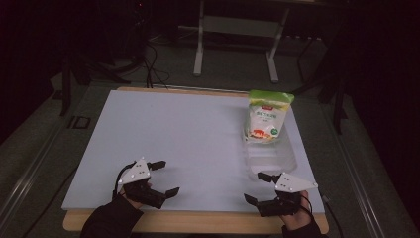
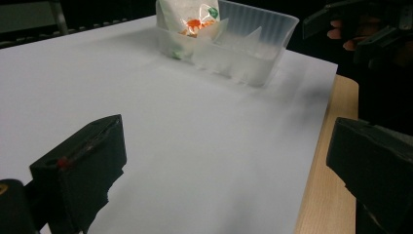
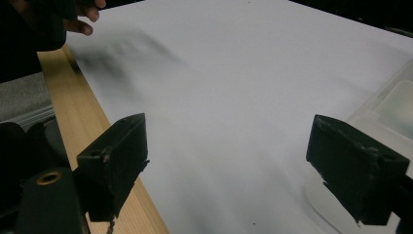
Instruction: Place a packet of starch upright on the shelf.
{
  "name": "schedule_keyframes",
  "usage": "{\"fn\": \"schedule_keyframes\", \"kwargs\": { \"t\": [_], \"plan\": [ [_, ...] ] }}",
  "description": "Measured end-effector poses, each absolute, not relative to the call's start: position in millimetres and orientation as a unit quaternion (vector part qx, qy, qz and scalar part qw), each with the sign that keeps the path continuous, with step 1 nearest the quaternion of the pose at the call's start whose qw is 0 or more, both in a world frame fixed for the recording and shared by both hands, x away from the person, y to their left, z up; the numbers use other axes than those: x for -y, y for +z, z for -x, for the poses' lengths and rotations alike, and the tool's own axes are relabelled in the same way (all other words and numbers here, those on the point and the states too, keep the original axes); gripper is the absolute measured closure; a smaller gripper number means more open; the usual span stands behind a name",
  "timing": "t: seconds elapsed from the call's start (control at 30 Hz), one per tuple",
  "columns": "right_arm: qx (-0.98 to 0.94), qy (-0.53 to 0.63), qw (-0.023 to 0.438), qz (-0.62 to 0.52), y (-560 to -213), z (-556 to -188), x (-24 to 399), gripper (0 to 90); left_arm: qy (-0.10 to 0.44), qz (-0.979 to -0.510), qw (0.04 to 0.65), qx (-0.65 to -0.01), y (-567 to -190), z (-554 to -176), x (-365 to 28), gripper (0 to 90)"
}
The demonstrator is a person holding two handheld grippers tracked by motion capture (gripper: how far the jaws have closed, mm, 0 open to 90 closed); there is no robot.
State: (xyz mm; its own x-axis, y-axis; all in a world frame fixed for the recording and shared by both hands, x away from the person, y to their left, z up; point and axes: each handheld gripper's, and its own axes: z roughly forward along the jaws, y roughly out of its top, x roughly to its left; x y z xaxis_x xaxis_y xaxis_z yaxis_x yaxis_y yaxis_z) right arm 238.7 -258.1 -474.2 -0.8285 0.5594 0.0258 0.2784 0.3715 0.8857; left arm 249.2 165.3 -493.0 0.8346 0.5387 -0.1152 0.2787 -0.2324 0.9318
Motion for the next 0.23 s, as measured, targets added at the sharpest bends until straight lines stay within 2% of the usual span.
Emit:
{"fn": "schedule_keyframes", "kwargs": {
  "t": [0.2, 0.23],
  "plan": [
    [-0.815, 0.499, 0.135, -0.262, -474.1, -239.5, 259.3, 17.3, 0.115, -0.777, 0.559, -0.265, -495.1, -249.5, -164.4, 1.5],
    [-0.816, 0.498, 0.133, -0.262, -473.5, -239.1, 258.9, 20.6, 0.115, -0.777, 0.559, -0.265, -495.1, -249.5, -164.2, 1.5]
  ]
}}
